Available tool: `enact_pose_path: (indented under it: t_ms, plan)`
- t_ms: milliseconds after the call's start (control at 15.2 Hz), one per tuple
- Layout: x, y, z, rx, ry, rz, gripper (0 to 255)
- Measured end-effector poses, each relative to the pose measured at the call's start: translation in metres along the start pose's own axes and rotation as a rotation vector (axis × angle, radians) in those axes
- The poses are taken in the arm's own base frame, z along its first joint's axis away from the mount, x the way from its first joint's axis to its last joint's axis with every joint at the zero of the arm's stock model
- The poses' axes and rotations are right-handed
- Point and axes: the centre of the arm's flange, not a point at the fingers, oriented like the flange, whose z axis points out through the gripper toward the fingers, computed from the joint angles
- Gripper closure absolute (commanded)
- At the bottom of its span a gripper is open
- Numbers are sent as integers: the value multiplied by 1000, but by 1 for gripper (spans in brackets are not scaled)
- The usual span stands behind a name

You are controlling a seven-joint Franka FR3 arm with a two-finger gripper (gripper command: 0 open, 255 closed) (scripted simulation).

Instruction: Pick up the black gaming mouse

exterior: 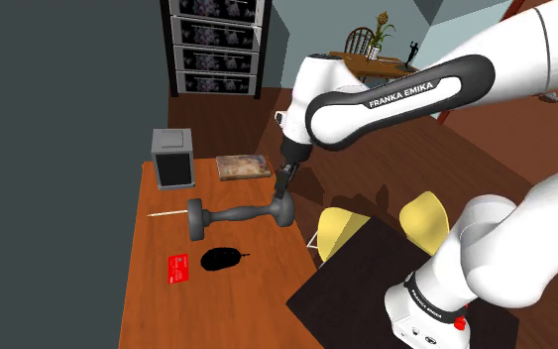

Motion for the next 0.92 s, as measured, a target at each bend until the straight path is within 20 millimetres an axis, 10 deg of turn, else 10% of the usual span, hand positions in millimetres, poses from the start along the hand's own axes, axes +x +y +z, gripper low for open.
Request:
enact_pose_path:
  t_ms: [924]
  plan:
    - [80,-78,149,10,-22,-337,0]
